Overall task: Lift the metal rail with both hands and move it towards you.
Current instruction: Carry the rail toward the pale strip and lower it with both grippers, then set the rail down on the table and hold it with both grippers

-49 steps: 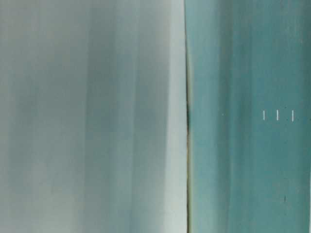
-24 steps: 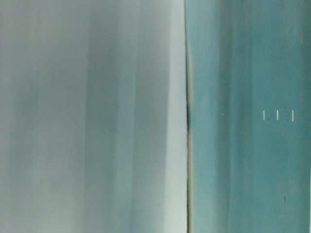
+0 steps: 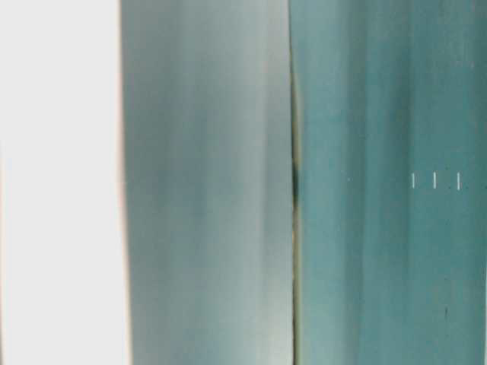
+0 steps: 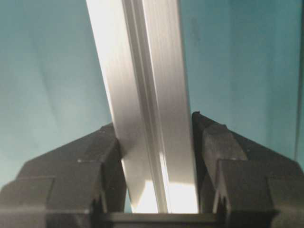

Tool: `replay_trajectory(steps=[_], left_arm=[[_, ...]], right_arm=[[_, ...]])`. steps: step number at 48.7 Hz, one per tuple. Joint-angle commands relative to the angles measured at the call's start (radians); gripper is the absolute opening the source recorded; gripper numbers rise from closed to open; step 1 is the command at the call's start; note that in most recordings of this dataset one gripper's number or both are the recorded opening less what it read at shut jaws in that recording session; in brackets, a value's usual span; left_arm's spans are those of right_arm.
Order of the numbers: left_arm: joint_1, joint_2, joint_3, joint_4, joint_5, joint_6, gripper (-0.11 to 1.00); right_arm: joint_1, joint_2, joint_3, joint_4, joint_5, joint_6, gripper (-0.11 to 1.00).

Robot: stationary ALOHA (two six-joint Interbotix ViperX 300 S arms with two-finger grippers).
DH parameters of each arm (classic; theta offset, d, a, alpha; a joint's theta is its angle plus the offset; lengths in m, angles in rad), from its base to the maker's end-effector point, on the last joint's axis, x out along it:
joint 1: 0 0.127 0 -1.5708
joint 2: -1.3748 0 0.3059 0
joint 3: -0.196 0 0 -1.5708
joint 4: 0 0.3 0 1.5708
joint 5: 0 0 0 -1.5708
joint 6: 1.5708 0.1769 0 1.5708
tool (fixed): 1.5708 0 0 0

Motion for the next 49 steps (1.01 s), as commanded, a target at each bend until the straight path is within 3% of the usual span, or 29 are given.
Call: replay_trajectory(steps=[1, 16, 26, 49], left_arm=[[0.002, -0.015, 0.063, 0.000, -0.064, -0.012, 0.29], [0.002, 0.058, 0.204, 0.000, -0.255, -0.002, 0.29], [0.002, 0.104, 0.302, 0.000, -0.449, -0.014, 0.29], [0.006, 0.160, 0.420, 0.000, -0.650, -0.017, 0.29]], right_arm=[[-0.021, -0.005, 0.058, -0.009, -0.058, 0.009, 0.37], [-0.021, 0.037, 0.278, -0.025, -0.336, 0.002, 0.37], [-0.021, 0.066, 0.334, -0.035, -0.472, -0.015, 0.37], [-0.006, 0.164, 0.425, -0.035, -0.649, -0.037, 0.37]])
